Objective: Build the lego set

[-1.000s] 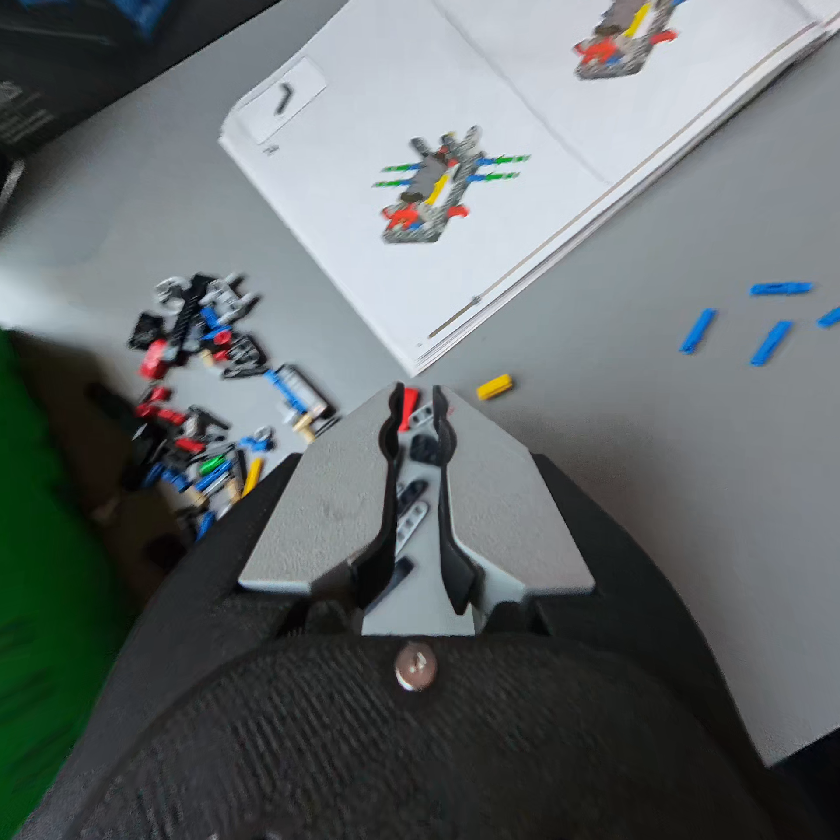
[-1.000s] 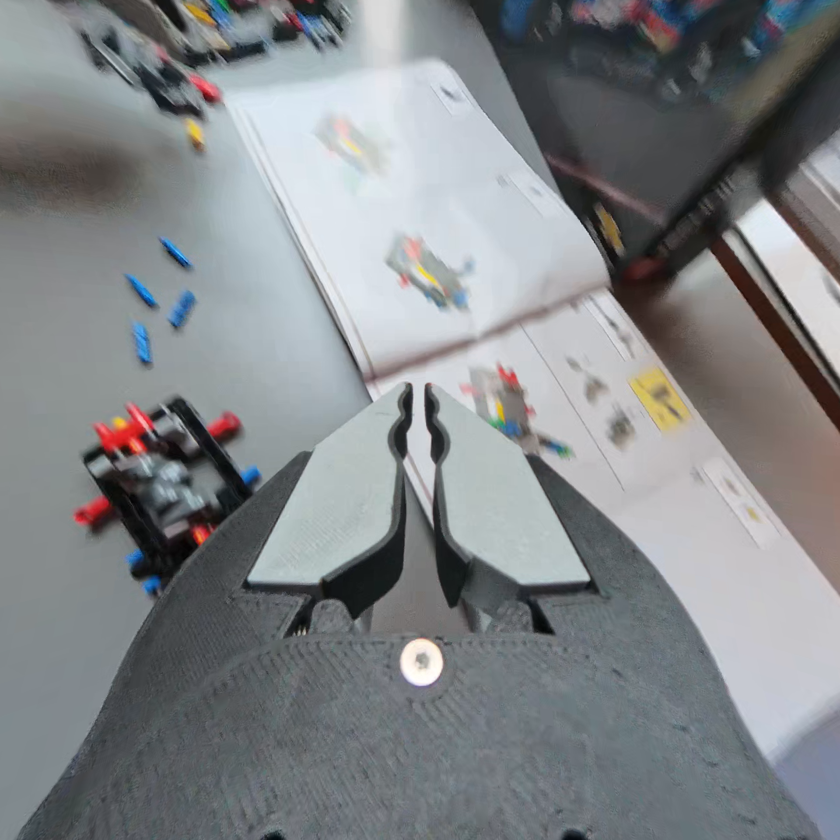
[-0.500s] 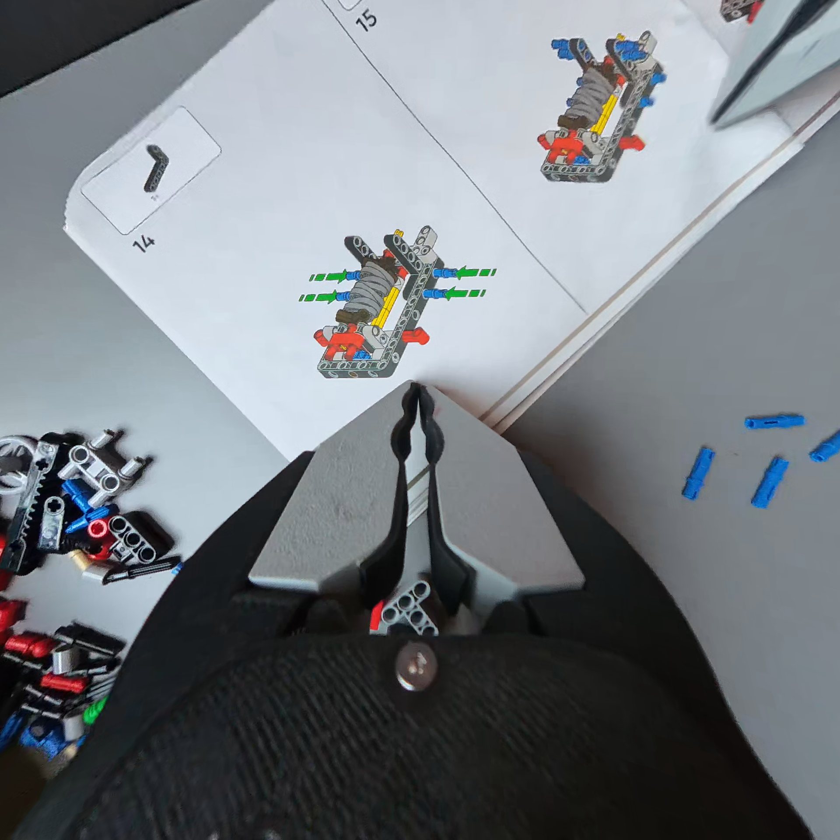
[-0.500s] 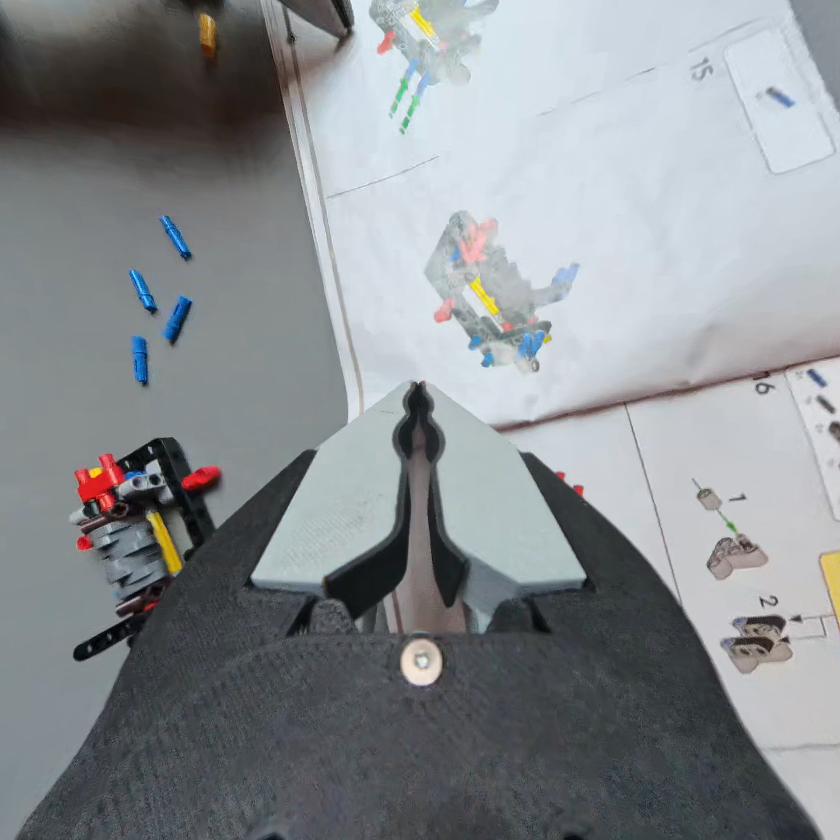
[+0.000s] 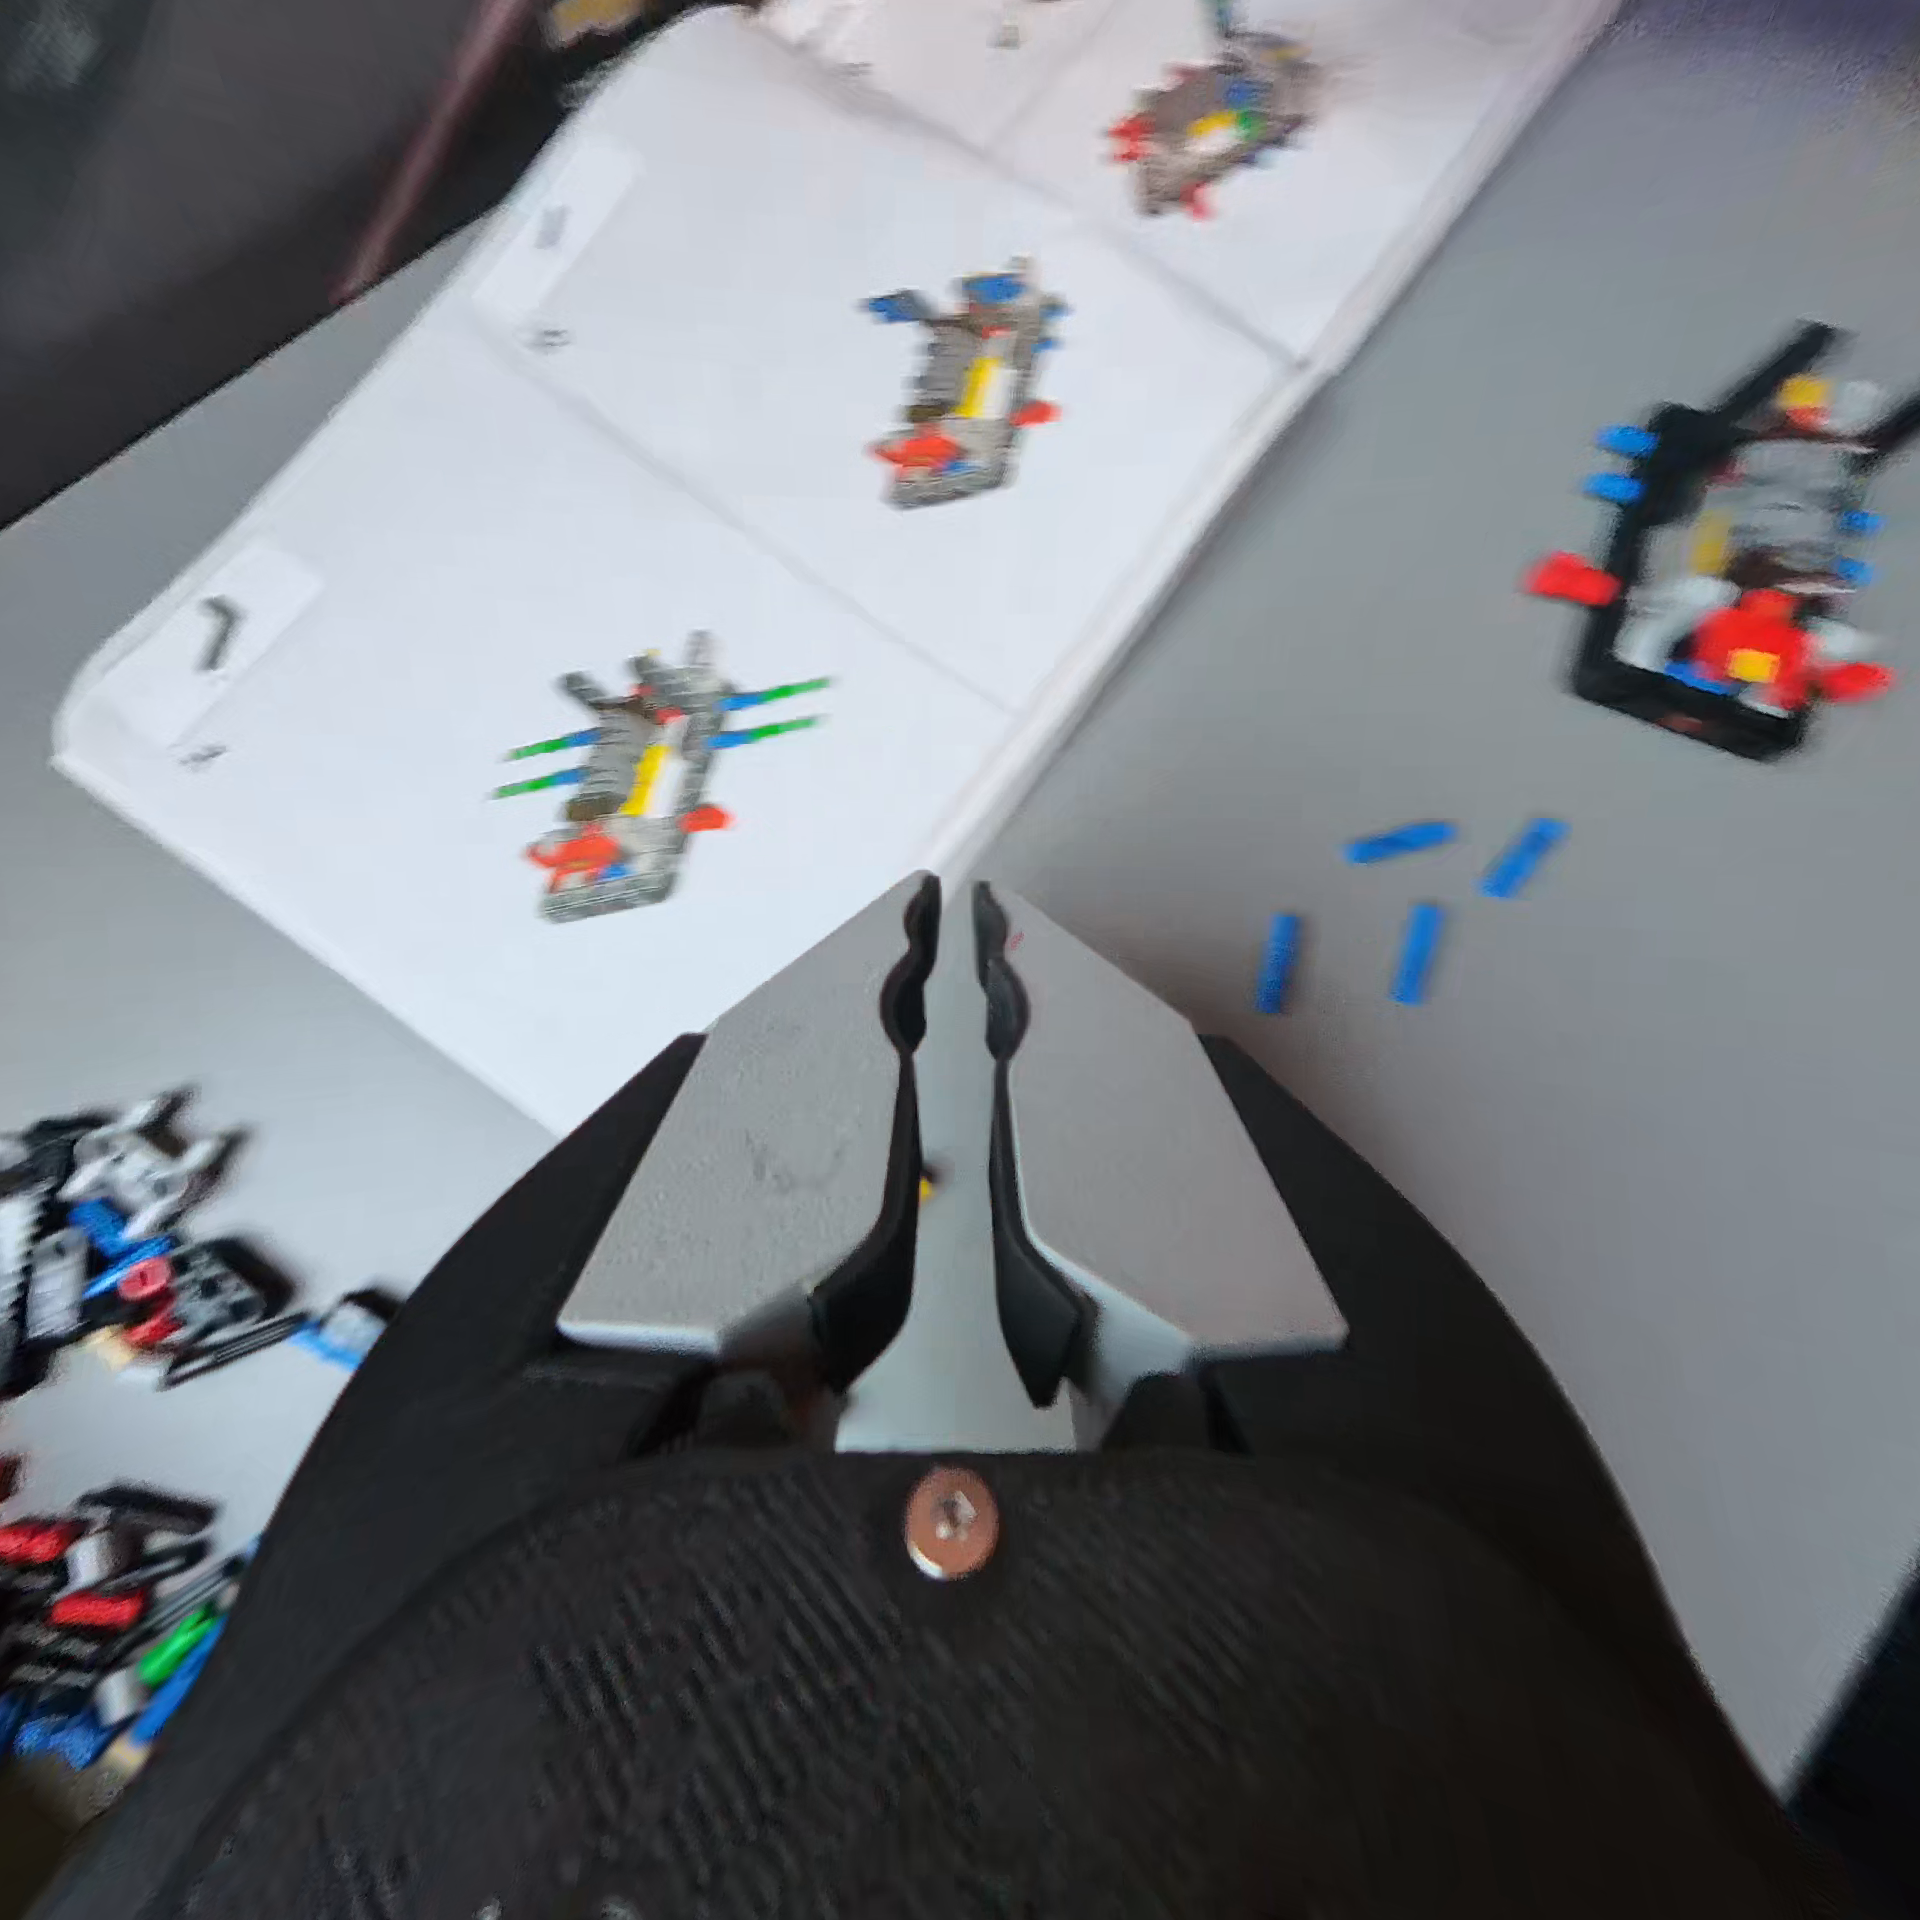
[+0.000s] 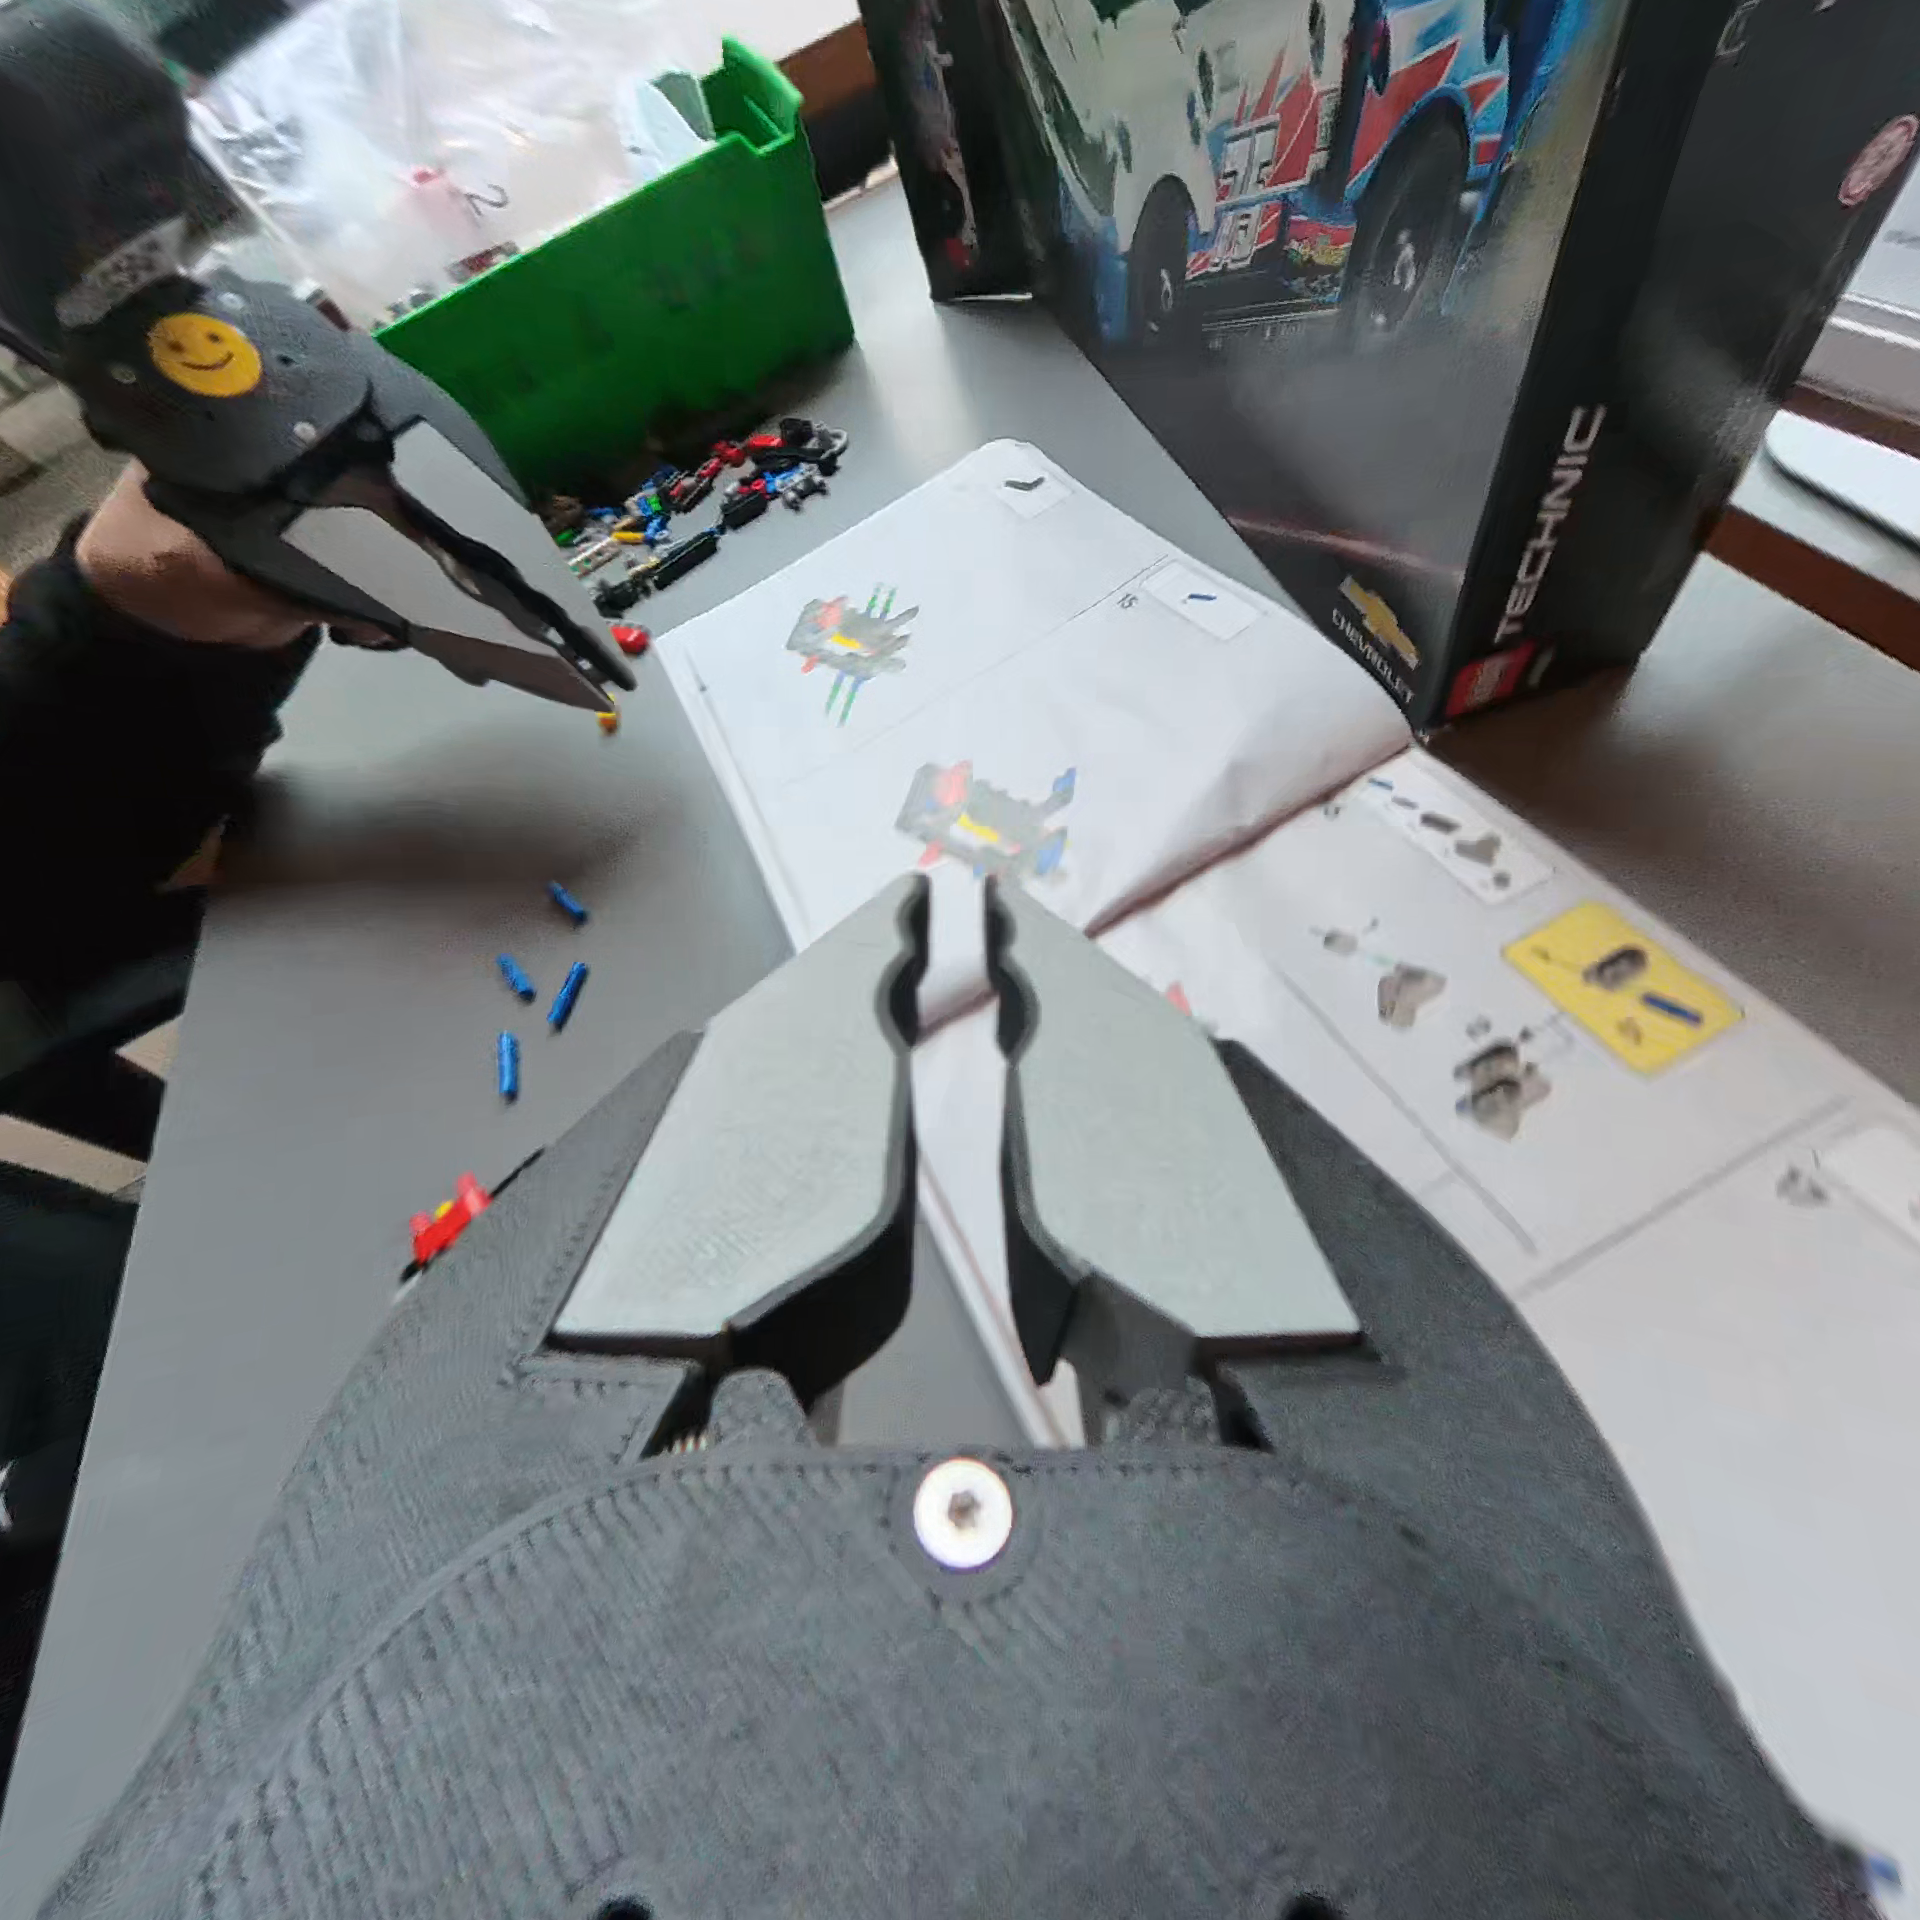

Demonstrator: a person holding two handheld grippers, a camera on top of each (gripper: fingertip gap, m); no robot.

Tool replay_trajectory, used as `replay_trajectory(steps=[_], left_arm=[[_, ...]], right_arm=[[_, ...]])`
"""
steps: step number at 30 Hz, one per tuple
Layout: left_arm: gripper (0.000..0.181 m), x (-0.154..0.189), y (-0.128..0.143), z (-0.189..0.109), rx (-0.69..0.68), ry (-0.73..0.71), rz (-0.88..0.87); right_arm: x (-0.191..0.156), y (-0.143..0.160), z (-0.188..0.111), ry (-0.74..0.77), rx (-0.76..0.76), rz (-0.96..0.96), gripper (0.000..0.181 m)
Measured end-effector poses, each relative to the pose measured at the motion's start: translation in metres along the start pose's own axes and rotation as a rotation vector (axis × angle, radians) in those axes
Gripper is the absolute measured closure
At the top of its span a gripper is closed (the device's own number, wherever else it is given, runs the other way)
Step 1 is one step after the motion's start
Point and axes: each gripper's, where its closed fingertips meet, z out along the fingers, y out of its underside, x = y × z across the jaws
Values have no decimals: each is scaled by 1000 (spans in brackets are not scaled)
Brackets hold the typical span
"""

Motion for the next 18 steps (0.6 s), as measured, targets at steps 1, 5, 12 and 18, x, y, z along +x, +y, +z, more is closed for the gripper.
replay_trajectory(steps=[1,5,12,18], left_arm=[[174,16,1,-2,-7,36,20],[174,74,7,-1,27,125,103],[170,115,14,13,168,118,225],[176,116,8,11,270,79,262]], right_arm=[[-9,9,-17,7,25,-14,167],[-23,40,-77,115,163,-74,158],[-21,60,-123,255,341,-136,138],[-22,64,-120,216,337,-117,133]])
